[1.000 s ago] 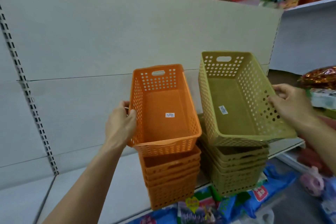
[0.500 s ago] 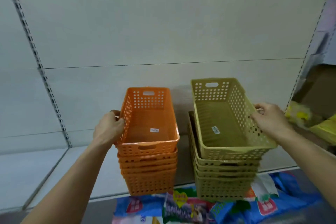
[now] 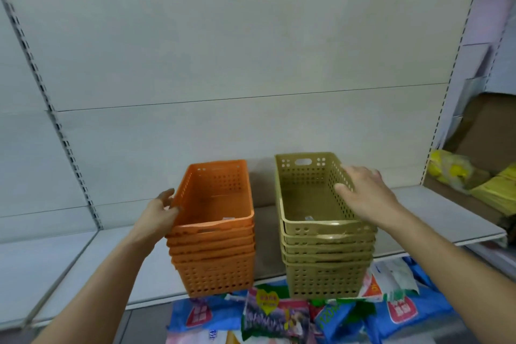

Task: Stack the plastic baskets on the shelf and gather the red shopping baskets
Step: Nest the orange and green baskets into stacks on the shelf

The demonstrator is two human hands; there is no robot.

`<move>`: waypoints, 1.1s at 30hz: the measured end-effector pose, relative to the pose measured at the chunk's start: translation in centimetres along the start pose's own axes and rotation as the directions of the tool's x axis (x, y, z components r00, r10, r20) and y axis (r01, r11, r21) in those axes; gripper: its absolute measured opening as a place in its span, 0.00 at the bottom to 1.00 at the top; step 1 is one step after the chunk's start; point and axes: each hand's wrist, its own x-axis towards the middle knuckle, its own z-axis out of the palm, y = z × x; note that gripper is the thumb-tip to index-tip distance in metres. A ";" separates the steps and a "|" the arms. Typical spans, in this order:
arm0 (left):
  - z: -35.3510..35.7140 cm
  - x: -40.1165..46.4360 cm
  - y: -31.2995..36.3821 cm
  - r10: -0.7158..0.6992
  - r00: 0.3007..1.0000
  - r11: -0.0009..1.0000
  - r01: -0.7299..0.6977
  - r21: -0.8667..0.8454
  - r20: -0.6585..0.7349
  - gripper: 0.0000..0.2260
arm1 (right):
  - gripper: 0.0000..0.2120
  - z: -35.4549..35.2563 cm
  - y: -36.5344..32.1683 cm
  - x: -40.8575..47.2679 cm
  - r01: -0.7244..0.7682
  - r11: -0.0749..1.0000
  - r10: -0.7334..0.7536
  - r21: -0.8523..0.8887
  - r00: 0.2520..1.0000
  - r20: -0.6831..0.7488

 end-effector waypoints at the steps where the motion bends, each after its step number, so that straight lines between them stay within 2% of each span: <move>1: 0.1 -0.2 -0.3 -0.018 1.000 0.999 0.019 -0.034 0.020 0.24 | 0.25 0.2 -1.3 -1.2 0.076 0.997 -0.077 0.030 0.997 0.016; 3: 0.4 -0.4 -0.7 -0.036 0.999 0.996 0.038 -0.083 0.028 0.22 | 0.26 1.1 -4.1 -3.9 0.211 0.976 -0.216 0.048 0.965 0.146; 5: 0.4 -0.6 -0.9 -0.031 0.999 0.995 0.034 -0.098 0.028 0.22 | 0.26 3.0 -5.4 -5.6 0.318 0.940 -0.280 -0.119 0.924 0.261; 7: 0.5 -0.8 -1.0 -0.015 0.999 0.995 0.018 -0.094 0.033 0.23 | 0.22 4.6 -5.1 -5.8 0.435 0.860 -0.403 -0.267 0.899 0.170; 9: 0.7 -1.3 -1.1 -0.004 0.999 0.996 0.007 -0.090 0.039 0.25 | 0.18 5.5 -3.6 -5.1 0.524 0.802 -0.535 -0.287 0.844 0.046; 11: 1.2 -2.1 -0.9 0.004 0.999 0.996 -0.001 -0.092 0.041 0.26 | 0.15 5.6 -1.8 -4.3 0.570 0.768 -0.598 -0.292 0.802 -0.007; 14: 2.4 -3.9 -0.5 0.054 0.997 0.990 -0.047 -0.131 0.051 0.25 | 0.12 4.8 1.0 -3.3 0.563 0.751 -0.616 -0.346 0.786 -0.057; 17: 4.6 -6.2 -0.1 0.090 0.993 0.986 -0.077 -0.149 0.081 0.21 | 0.09 4.0 3.9 -2.4 0.461 0.799 -0.528 -0.387 0.845 -0.084; 19: 6.0 -7.3 0.1 0.092 0.990 0.991 -0.081 -0.108 0.102 0.33 | 0.09 4.1 5.1 -2.4 0.366 0.875 -0.425 -0.317 0.894 -0.141; 21: 7.6 -8.3 0.3 0.105 0.991 0.989 -0.095 -0.116 0.082 0.37 | 0.14 4.7 5.3 -2.8 0.307 0.921 -0.358 -0.239 0.910 -0.210; 24: 8.7 -9.2 0.2 0.208 0.978 0.973 -0.208 -0.104 -0.015 0.29 | 0.21 5.9 3.7 -4.1 0.285 0.948 -0.317 -0.143 0.893 -0.319; 27: 7.8 -7.7 -1.9 0.266 0.956 0.949 -0.282 -0.140 -0.124 0.23 | 0.20 8.1 0.2 -6.8 0.391 0.920 -0.356 0.015 0.852 -0.383; 29: 6.5 -5.4 -3.4 0.215 0.964 0.949 -0.244 -0.201 -0.158 0.21 | 0.21 10.1 -2.1 -8.7 0.389 0.902 -0.314 0.188 0.889 -0.333; 30: 5.9 -4.0 -3.8 0.182 0.970 0.944 -0.218 -0.249 -0.160 0.22 | 0.23 11.1 -3.2 -9.4 0.334 0.891 -0.245 0.306 0.924 -0.294; 33: 4.7 -0.1 -5.0 0.098 0.992 0.924 -0.122 -0.361 -0.085 0.28 | 0.30 14.0 -6.0 -10.6 0.024 0.749 0.079 0.663 0.989 -0.124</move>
